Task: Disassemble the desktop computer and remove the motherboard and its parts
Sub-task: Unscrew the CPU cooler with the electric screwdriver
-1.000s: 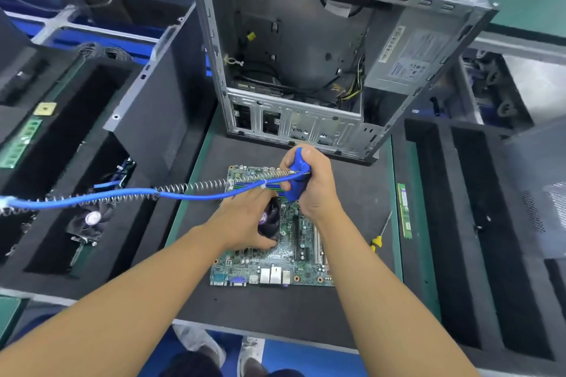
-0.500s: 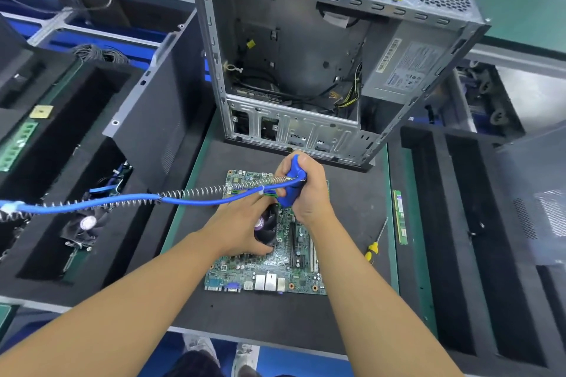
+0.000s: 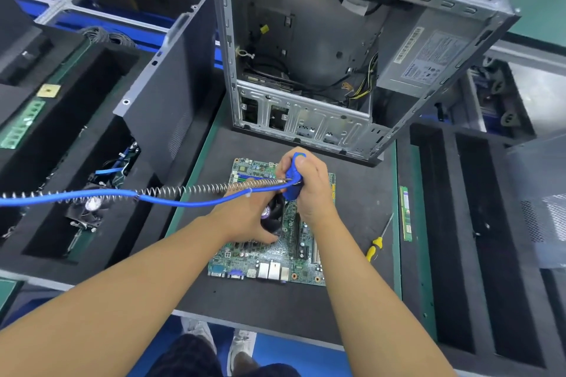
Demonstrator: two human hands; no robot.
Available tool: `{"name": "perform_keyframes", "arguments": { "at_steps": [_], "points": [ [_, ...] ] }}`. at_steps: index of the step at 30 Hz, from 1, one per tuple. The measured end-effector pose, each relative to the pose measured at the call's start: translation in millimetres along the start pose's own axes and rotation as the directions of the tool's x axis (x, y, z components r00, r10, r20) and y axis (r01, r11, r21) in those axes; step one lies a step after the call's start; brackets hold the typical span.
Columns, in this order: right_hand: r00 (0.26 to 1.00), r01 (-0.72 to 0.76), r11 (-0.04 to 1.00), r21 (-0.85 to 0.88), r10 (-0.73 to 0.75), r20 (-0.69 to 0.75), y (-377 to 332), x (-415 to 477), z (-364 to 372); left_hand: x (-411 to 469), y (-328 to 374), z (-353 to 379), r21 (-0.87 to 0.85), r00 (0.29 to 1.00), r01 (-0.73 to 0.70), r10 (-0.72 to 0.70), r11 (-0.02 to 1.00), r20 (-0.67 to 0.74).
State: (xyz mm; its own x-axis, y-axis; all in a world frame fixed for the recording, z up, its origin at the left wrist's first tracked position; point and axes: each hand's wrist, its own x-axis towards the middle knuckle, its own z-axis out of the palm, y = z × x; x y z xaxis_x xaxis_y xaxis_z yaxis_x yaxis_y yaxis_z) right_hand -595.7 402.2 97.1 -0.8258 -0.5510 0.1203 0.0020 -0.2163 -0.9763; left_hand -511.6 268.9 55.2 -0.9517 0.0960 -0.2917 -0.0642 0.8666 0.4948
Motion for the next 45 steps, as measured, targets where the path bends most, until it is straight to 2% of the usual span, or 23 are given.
{"name": "perform_keyframes", "arguments": {
  "at_steps": [5,10,15,19,23,29,34,41,45],
  "points": [
    [1.000,0.000,1.000,0.025,0.000,-0.001,-0.8,-1.5,-2.7,0.0,-0.5,1.3,0.051,1.000,-0.010,0.010,0.999,-0.005],
    [0.999,-0.025,1.000,-0.011,0.026,0.022,-8.5,0.8,2.4,-0.7,-2.3,1.6,-0.041,0.999,-0.036,0.035,0.998,-0.027],
    [0.996,-0.034,0.999,-0.007,0.035,0.077,-9.5,-0.6,6.3,-1.6,-2.8,1.7,-0.001,0.995,-0.055,0.055,0.998,-0.079],
    [0.996,-0.059,0.998,0.007,0.058,0.062,-9.8,-0.4,2.7,-1.0,-4.7,4.3,-0.057,0.999,-0.029,0.027,0.998,-0.036],
    [0.998,-0.052,0.997,0.053,0.050,0.041,-12.3,0.8,-1.1,-0.5,-5.0,5.5,-0.011,0.999,-0.016,0.015,1.000,-0.042],
    [0.995,-0.033,0.999,-0.018,0.034,0.095,-11.8,0.4,5.7,0.0,-5.6,4.7,-0.045,0.998,-0.020,0.018,0.999,-0.053],
    [0.995,-0.047,0.999,0.004,0.047,0.086,-16.0,1.4,3.5,-0.8,-5.8,5.0,-0.047,1.000,-0.024,0.023,0.999,-0.017],
    [0.991,-0.083,0.997,-0.009,0.083,0.105,-14.8,1.4,8.7,-1.1,-3.6,2.0,-0.026,0.996,-0.039,0.036,0.999,-0.078],
    [0.994,-0.063,0.998,0.002,0.062,0.091,-17.2,1.4,5.9,-0.5,-3.5,1.3,-0.050,1.000,-0.006,0.005,0.999,-0.016]
  ]
}}
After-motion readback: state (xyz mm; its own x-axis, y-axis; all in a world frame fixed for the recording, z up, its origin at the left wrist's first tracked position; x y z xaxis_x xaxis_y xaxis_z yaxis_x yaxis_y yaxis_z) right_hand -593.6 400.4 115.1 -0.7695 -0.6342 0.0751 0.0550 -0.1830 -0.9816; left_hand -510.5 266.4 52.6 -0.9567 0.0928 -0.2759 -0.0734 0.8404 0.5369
